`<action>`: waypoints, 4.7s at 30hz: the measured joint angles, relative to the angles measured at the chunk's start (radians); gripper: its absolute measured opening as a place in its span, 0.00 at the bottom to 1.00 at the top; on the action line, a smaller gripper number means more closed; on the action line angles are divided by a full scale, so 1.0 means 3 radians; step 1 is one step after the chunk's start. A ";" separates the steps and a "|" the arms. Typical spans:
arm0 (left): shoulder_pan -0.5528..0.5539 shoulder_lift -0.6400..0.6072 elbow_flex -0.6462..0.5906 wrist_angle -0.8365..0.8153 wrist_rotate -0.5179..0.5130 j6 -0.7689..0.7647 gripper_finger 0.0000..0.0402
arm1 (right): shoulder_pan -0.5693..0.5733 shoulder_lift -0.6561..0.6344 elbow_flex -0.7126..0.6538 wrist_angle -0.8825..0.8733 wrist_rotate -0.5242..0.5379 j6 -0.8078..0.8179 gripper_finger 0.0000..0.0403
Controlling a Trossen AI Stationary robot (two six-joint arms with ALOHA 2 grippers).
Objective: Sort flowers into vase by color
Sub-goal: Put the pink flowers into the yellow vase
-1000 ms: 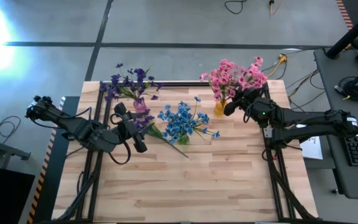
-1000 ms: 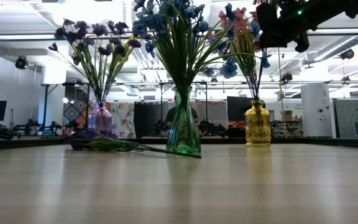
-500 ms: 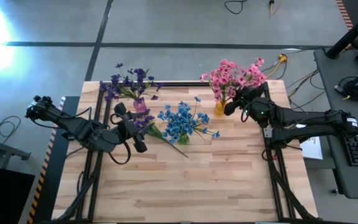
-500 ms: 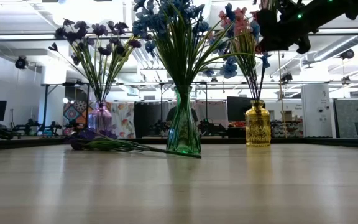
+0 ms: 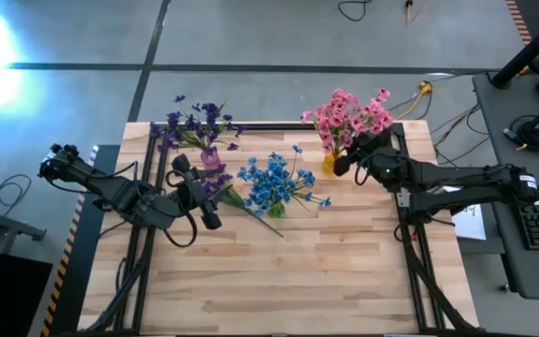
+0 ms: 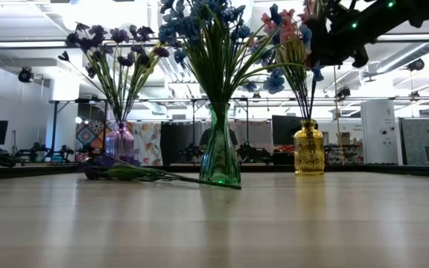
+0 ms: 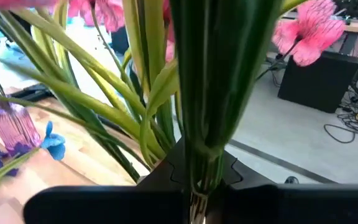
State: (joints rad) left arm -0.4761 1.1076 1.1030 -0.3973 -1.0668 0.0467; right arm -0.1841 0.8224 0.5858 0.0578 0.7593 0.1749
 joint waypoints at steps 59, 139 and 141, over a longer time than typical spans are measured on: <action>0.0000 0.0000 0.0000 -0.0036 0.0000 -0.0001 0.49 | 0.0000 0.0193 0.0080 -0.0221 0.0001 0.0013 0.11; 0.0000 0.0000 0.0000 -0.0076 0.0001 -0.0026 0.49 | 0.0000 0.0223 0.0215 -0.0708 -0.0001 0.0389 0.03; 0.0000 0.0000 0.0000 -0.0076 0.0001 -0.0026 0.49 | 0.0000 0.0208 0.0220 -0.0705 -0.0001 0.0382 0.03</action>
State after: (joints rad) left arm -0.4761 1.1076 1.1030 -0.4202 -1.0664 0.0389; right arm -0.1840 0.8848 0.6518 -0.1539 0.7589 0.2894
